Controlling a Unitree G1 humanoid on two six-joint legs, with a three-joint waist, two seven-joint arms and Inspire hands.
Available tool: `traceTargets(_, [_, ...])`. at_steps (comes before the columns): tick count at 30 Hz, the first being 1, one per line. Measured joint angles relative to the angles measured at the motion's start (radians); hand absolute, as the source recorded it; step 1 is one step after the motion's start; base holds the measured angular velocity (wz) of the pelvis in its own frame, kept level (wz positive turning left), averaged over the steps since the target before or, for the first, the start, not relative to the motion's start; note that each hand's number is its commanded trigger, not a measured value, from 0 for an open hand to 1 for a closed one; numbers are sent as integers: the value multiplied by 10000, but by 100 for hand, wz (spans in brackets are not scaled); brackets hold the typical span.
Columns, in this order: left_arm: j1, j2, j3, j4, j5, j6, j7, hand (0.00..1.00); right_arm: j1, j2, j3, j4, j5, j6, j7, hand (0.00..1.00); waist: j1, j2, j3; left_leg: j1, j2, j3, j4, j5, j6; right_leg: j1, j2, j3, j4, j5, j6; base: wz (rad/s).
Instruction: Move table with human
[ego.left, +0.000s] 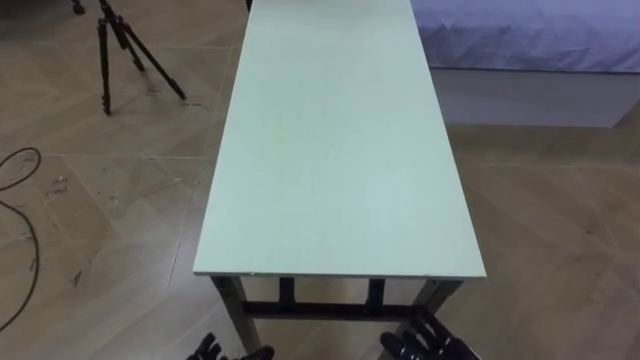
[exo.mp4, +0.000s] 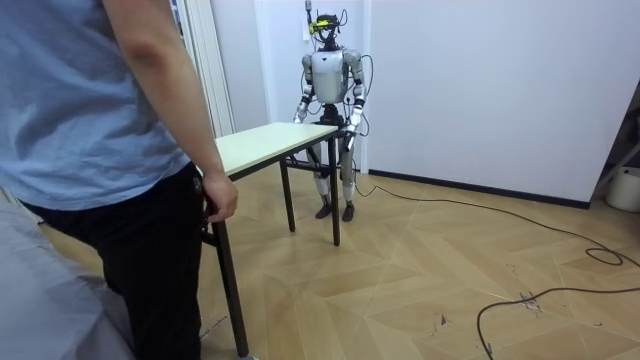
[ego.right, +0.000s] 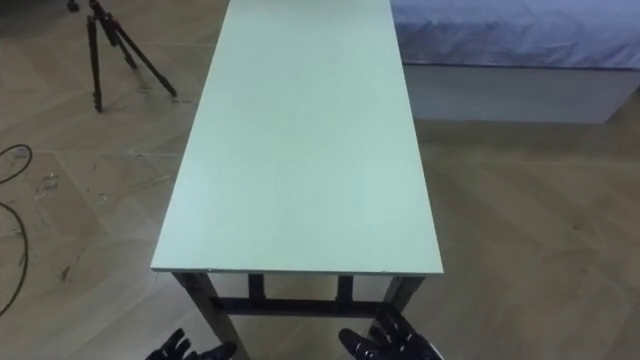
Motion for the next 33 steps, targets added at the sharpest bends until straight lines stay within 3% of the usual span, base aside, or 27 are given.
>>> traceTargets(5, [203, 70, -250, -627, -459, 89, -120, 0, 42, 86, 281, -766, 842, 36, 389, 0, -26, -30, 14, 126, 2, 23, -17, 0, 0, 60, -3, -11, 52, 1, 0, 0])
traceTargets(12, [482, 183, -750, -1703, -2159, 192, -119, 0, 101, 42, 965, -1798, 2207, 174, 510, 0, -32, -18, 51, -118, -14, 13, 69, -1, 2, -140, -42, -19, 157, 7, -5, 0])
traceTargets(21, [583, 229, -851, -2193, -2317, 405, -32, 0, 34, -37, 1150, -2366, 2233, 168, 509, 0, -61, 162, 101, -291, 0, -49, 165, 1, 2, -312, -39, -15, 201, 6, -6, 0])
traceTargets(28, [582, 369, -1013, -2772, -2334, 829, 334, 0, -157, -113, 1468, -2470, 2239, 263, 465, 0, -59, 127, 119, -282, -5, -190, 165, 5, 7, -263, -39, 0, 207, 9, -9, 6])
traceTargets(33, [564, 433, -1017, -3080, -2331, 930, 336, 0, -355, -151, 1589, -2526, 2279, 496, 443, 0, -63, 50, 199, -378, -11, -189, 251, 19, 30, -363, -63, -25, 298, 14, -19, 0])
